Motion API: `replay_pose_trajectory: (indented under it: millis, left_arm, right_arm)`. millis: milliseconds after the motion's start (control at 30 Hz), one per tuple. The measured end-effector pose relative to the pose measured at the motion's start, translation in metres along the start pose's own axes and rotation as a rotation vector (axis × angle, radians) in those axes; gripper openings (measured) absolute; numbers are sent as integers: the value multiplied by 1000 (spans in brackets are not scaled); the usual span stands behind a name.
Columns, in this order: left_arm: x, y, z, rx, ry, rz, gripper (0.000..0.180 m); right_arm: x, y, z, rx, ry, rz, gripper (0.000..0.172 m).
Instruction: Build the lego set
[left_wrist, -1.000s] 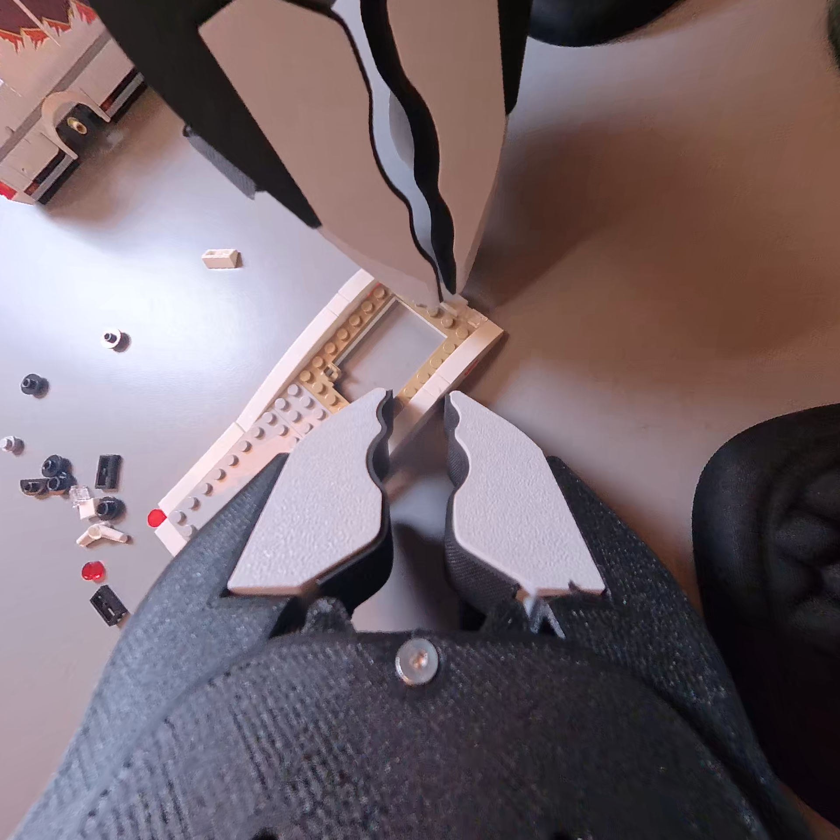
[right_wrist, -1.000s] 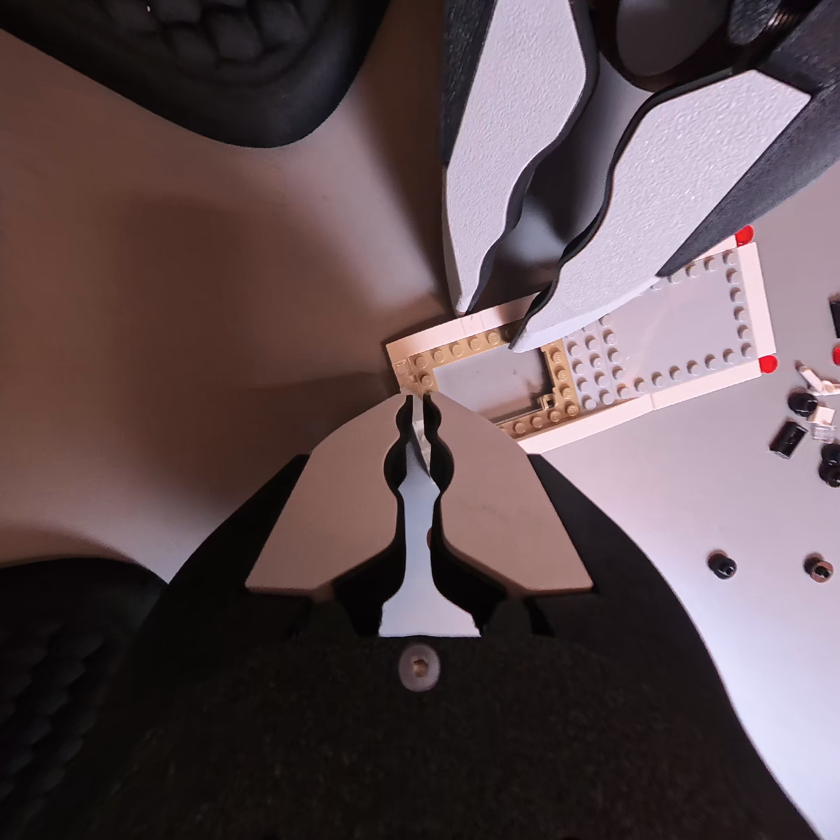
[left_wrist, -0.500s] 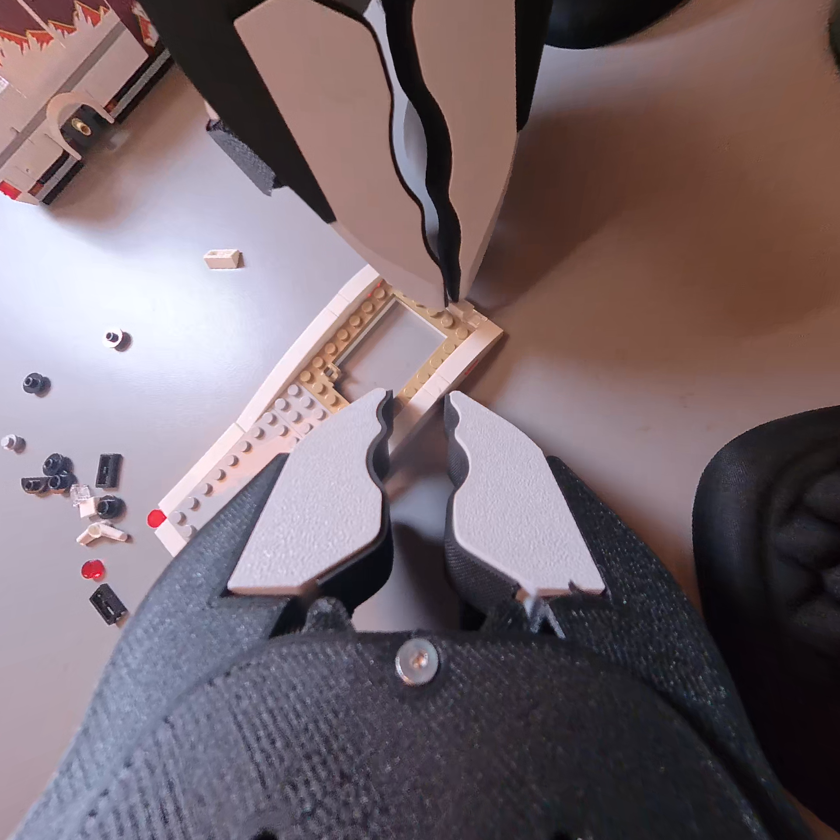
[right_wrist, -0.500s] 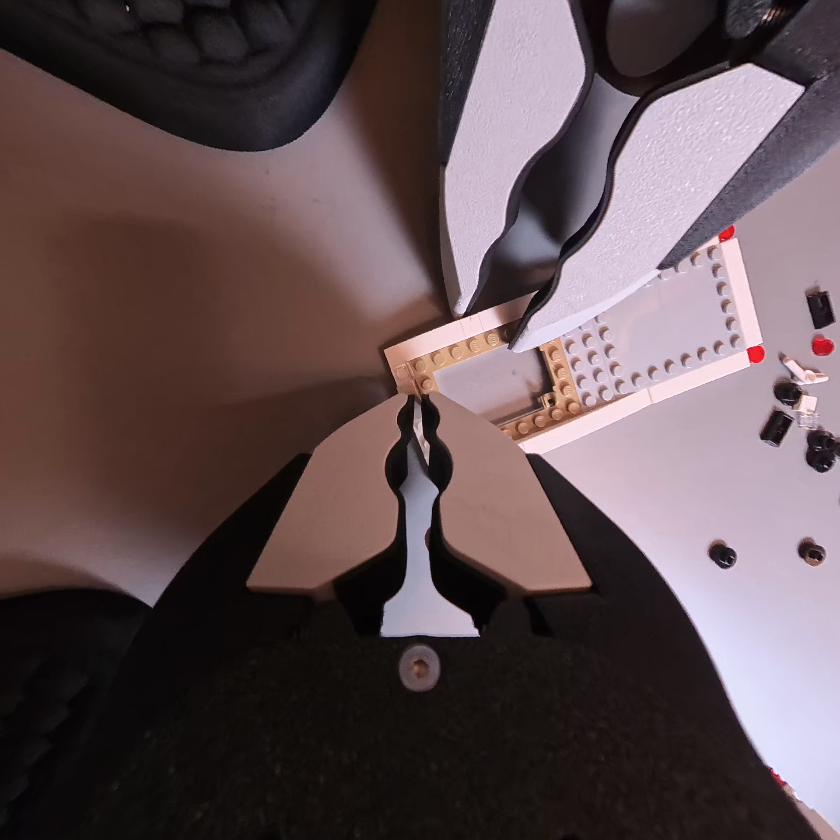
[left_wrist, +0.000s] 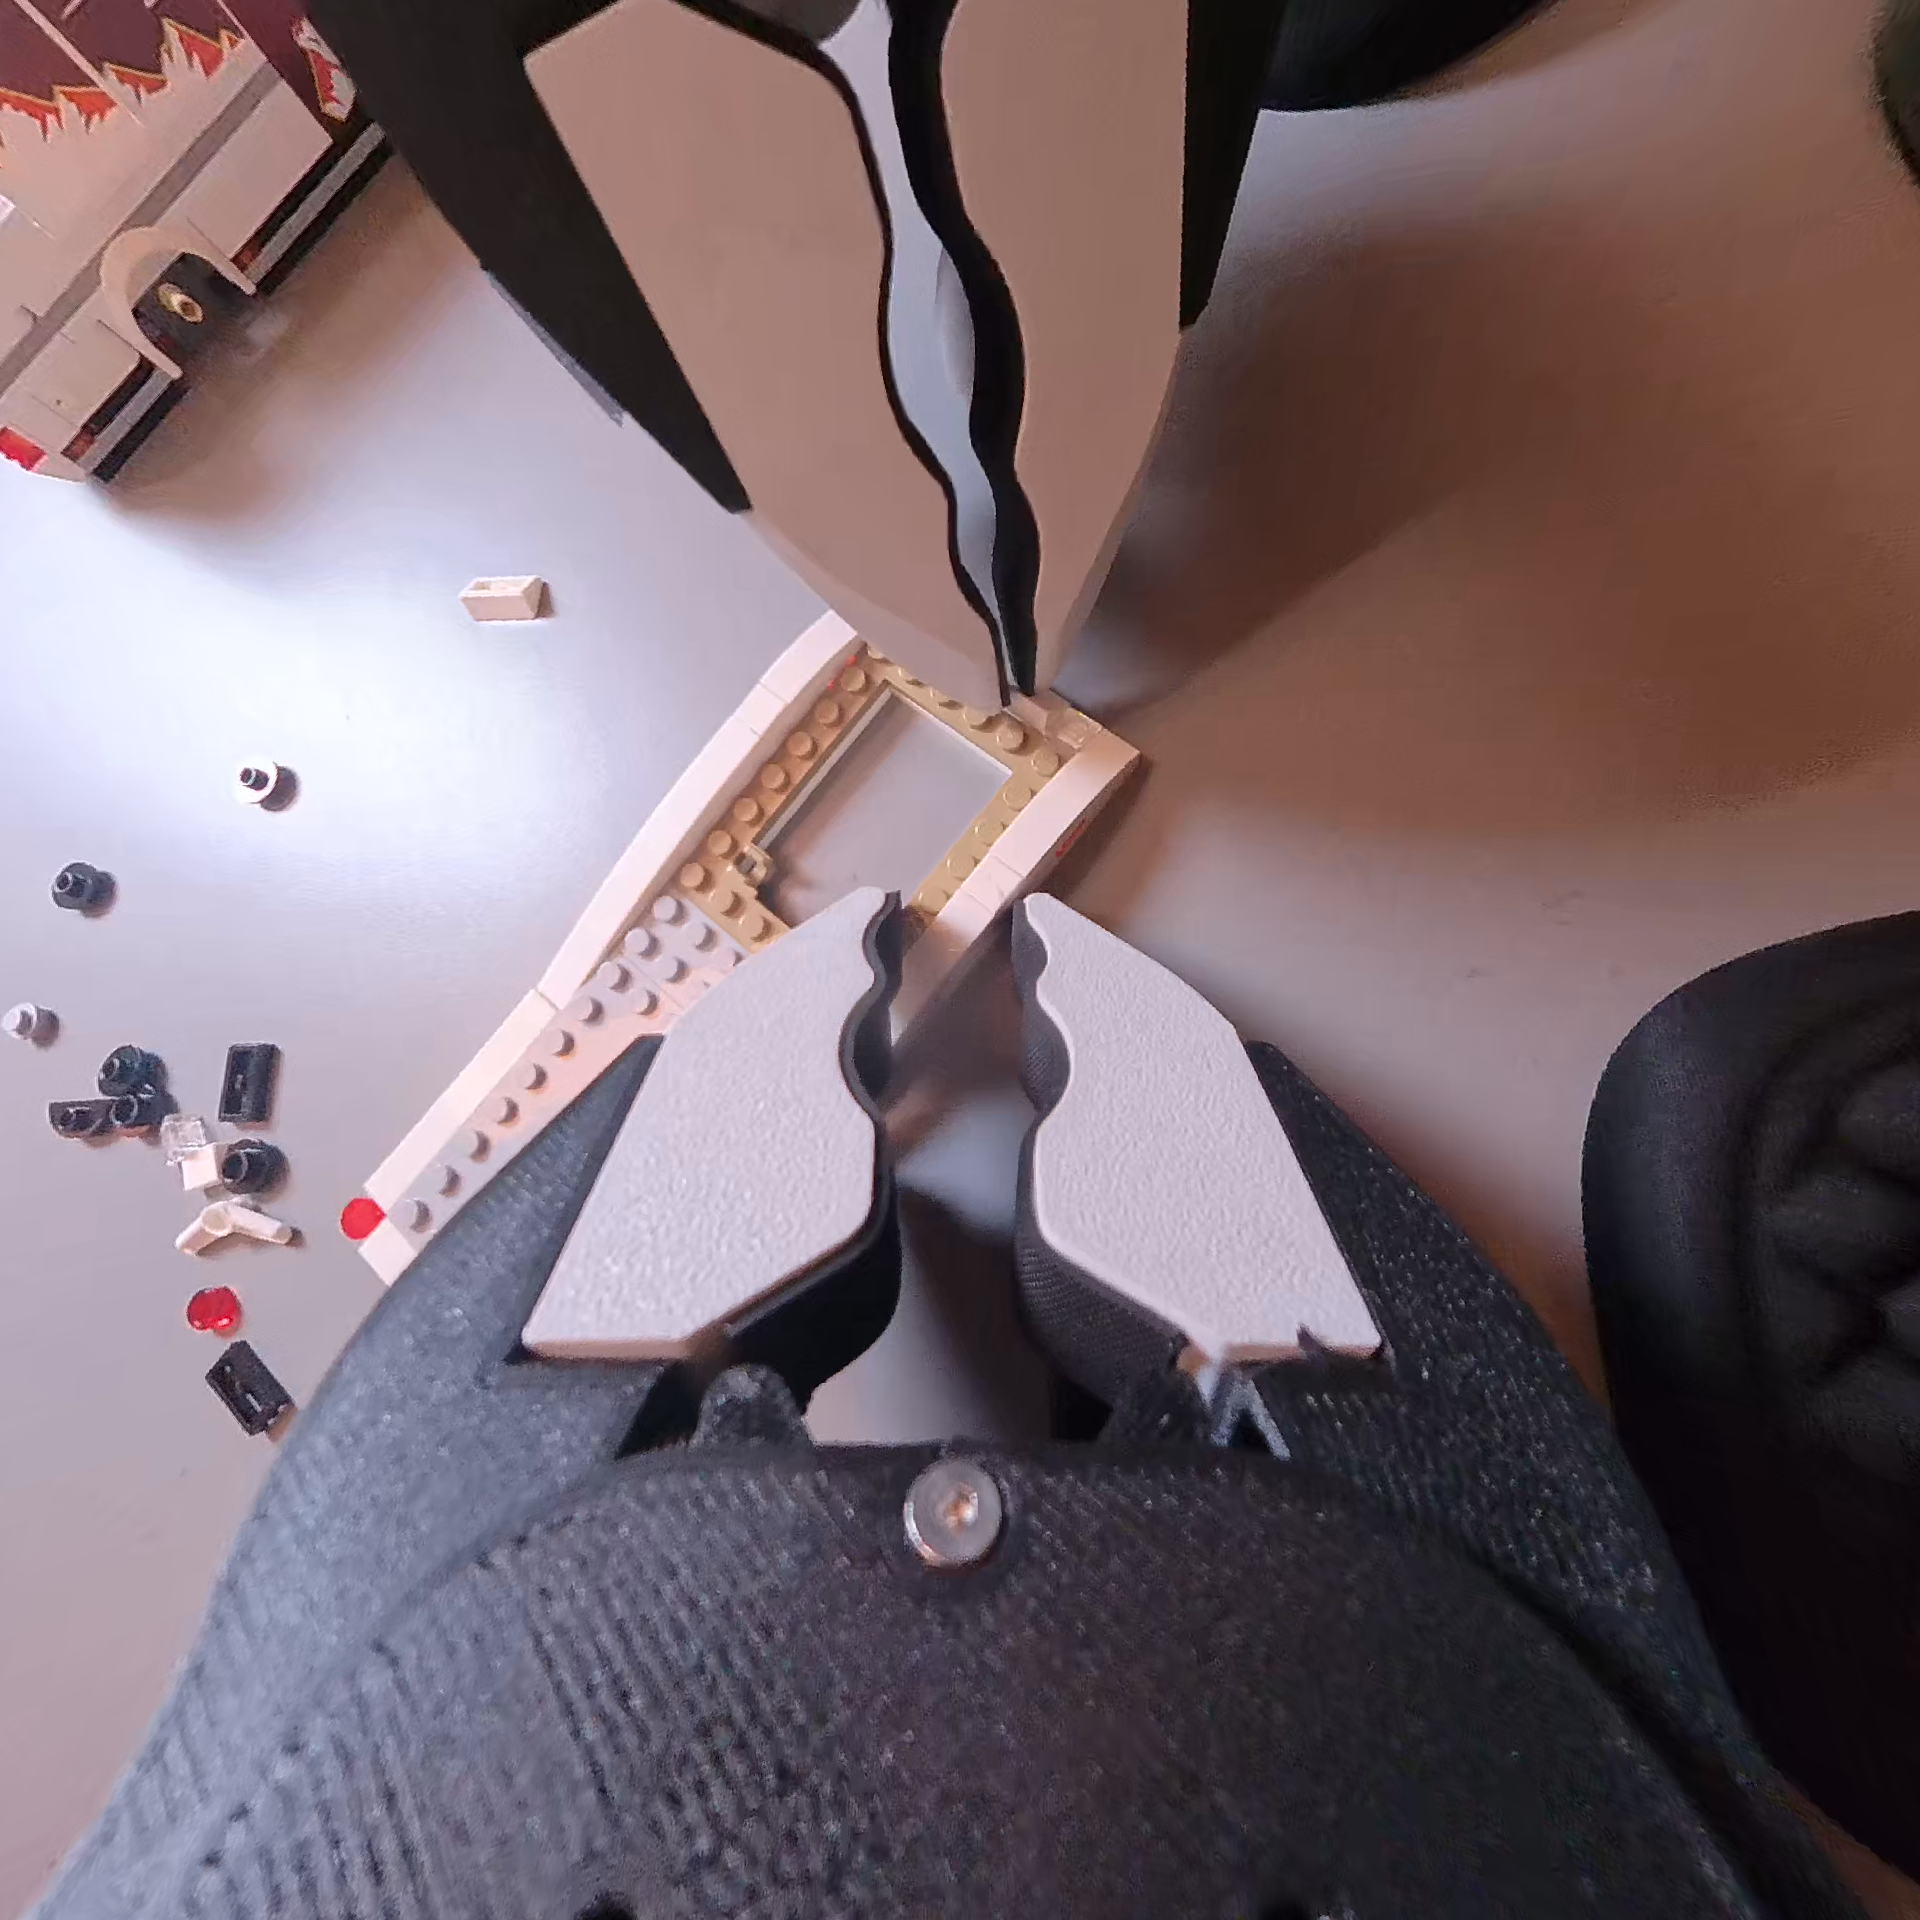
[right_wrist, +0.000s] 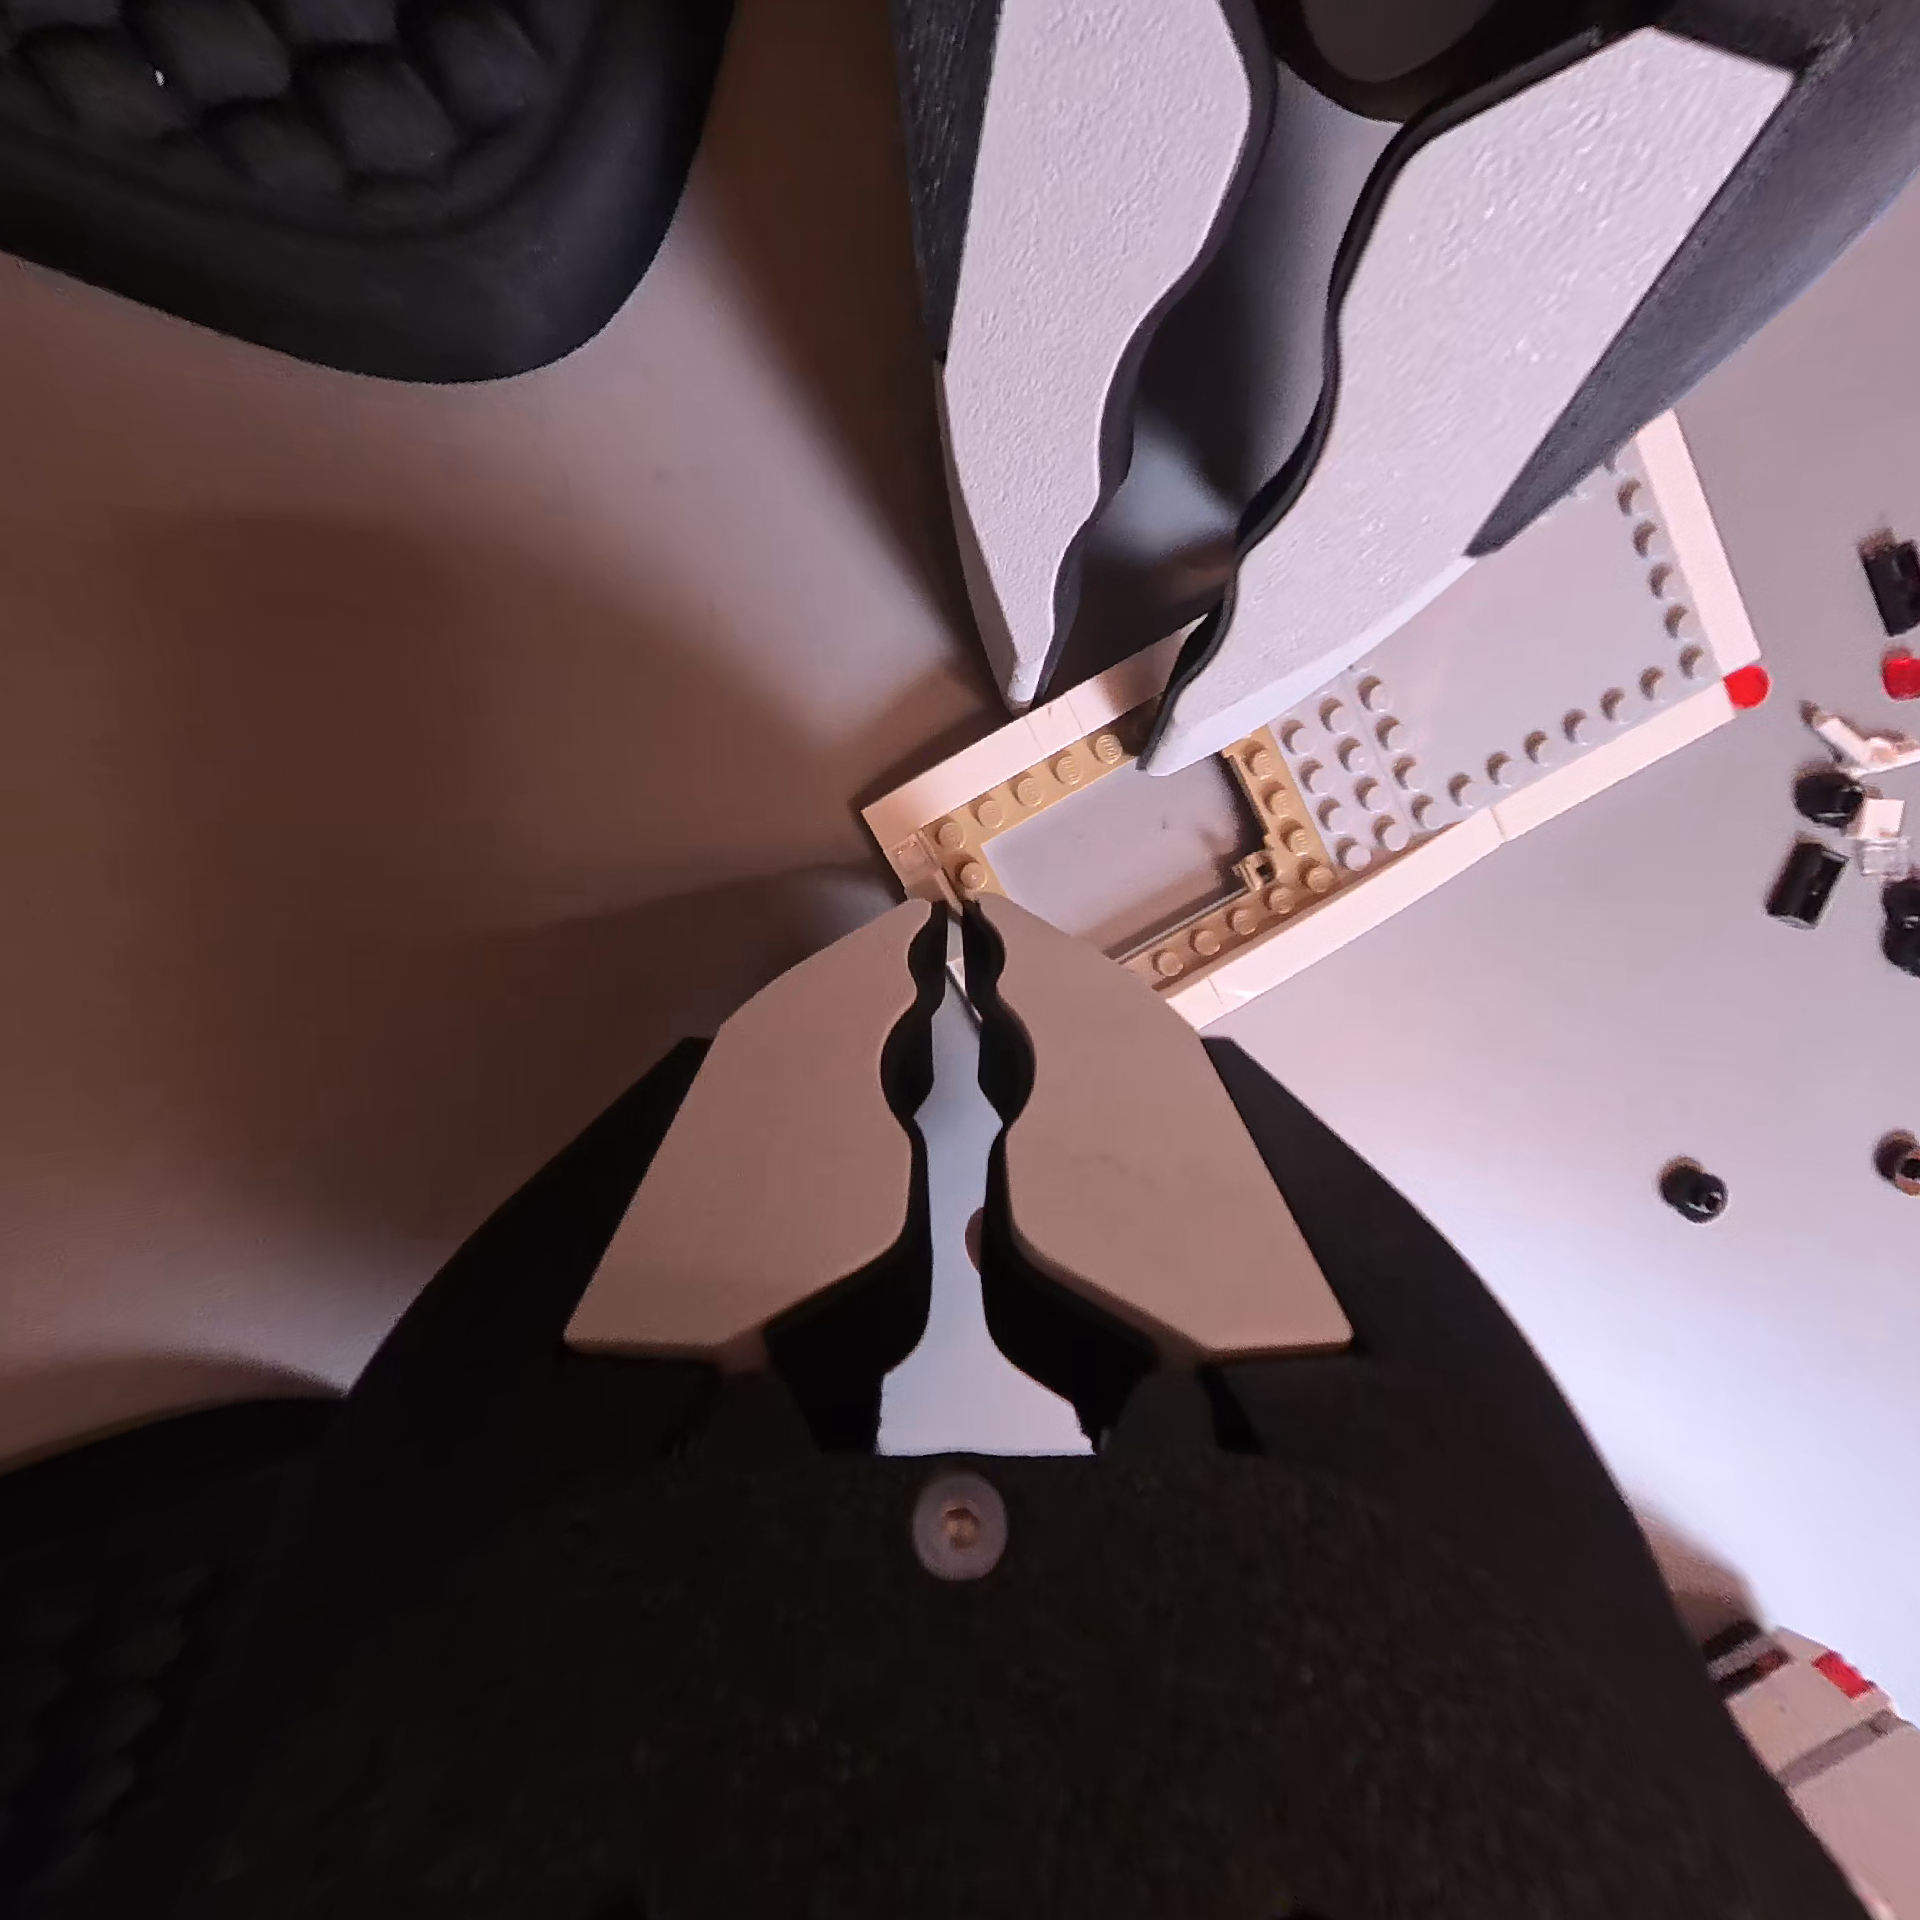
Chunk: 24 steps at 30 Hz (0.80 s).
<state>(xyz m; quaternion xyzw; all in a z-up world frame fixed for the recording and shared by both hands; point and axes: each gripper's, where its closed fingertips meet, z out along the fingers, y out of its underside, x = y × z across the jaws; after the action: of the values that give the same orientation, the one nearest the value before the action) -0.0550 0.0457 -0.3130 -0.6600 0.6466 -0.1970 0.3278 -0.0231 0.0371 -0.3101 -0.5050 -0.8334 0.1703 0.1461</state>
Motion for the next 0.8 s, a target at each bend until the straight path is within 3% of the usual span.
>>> replay_pose_trajectory:
  millis: [467,600,800]
  left_arm:
    - [1,0,0,-1,8,1,20]
    - [1,0,0,-2,9,-3,19]
    - [1,0,0,-1,6,-3,19]
  right_arm:
    - [3,-5,3,-8,-83,166,0]
    - [1,-7,4,-47,-75,56,0]
    - [2,-7,3,16,-74,41,0]
